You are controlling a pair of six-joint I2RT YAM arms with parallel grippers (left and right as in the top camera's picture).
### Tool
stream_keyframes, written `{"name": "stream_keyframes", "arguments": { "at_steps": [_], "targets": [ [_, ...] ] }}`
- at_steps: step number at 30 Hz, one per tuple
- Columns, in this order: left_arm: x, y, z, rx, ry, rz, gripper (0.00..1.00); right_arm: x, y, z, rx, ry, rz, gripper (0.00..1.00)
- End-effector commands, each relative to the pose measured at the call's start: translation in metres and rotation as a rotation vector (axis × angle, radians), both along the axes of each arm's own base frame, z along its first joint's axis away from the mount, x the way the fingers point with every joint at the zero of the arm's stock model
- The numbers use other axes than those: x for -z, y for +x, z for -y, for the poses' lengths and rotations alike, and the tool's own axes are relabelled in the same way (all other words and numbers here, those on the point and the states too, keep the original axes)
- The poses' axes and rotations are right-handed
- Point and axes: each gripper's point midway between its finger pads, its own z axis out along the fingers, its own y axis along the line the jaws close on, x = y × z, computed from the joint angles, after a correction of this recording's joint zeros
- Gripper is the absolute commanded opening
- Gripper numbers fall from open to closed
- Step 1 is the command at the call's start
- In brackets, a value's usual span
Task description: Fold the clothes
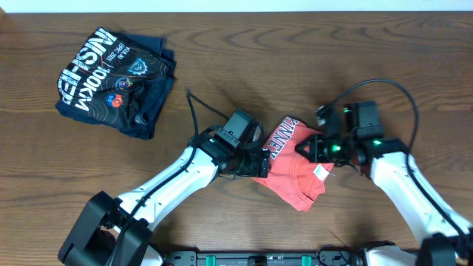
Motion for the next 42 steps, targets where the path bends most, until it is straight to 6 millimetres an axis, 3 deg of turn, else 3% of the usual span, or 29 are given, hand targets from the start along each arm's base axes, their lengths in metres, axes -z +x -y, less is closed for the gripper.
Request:
{"name": "stream_keyframes", "arguments": {
  "at_steps": [1,7,17,22,26,28,32,35,37,38,39,42],
  "targets": [
    [0.000,0.009,0.001,-0.099,-0.008,-0.014,0.81,0.032,-0.020,-0.003,-0.028,-0.034,-0.129,0.12],
    [0.001,0.007,0.002,-0.094,-0.016,-0.017,0.86,0.082,-0.037,0.033,0.092,-0.247,-0.331,0.02],
    [0.034,-0.005,-0.008,-0.104,0.052,-0.091,0.84,0.087,-0.035,0.037,0.102,-0.265,-0.330,0.01],
    [0.060,-0.007,-0.003,-0.122,0.059,-0.157,0.55,0.087,-0.034,0.037,0.101,-0.264,-0.329,0.01],
    [0.071,-0.009,-0.005,-0.131,0.070,-0.195,0.14,0.087,-0.035,0.037,0.101,-0.265,-0.330,0.01],
    [0.071,-0.010,-0.013,-0.150,0.084,-0.216,0.06,0.087,-0.035,0.037,0.101,-0.265,-0.333,0.01],
    [0.063,-0.007,-0.039,-0.198,0.111,-0.248,0.08,0.087,-0.035,0.037,0.101,-0.266,-0.333,0.01],
    [0.054,0.001,-0.054,-0.199,0.106,-0.227,0.17,0.087,-0.036,0.037,0.101,-0.266,-0.336,0.01],
    [0.047,0.005,-0.059,-0.197,0.094,-0.208,0.45,0.087,-0.036,0.037,0.099,-0.266,-0.335,0.03],
    [0.043,0.006,-0.058,-0.185,0.078,-0.198,0.53,0.087,-0.036,0.037,0.089,-0.268,-0.328,0.05],
    [0.040,0.006,-0.056,-0.174,0.064,-0.195,0.59,0.087,-0.035,0.037,0.079,-0.268,-0.319,0.06],
    [0.031,0.001,-0.055,-0.154,0.050,-0.192,0.62,0.081,-0.031,0.035,0.057,-0.241,-0.291,0.08]
  ]
}}
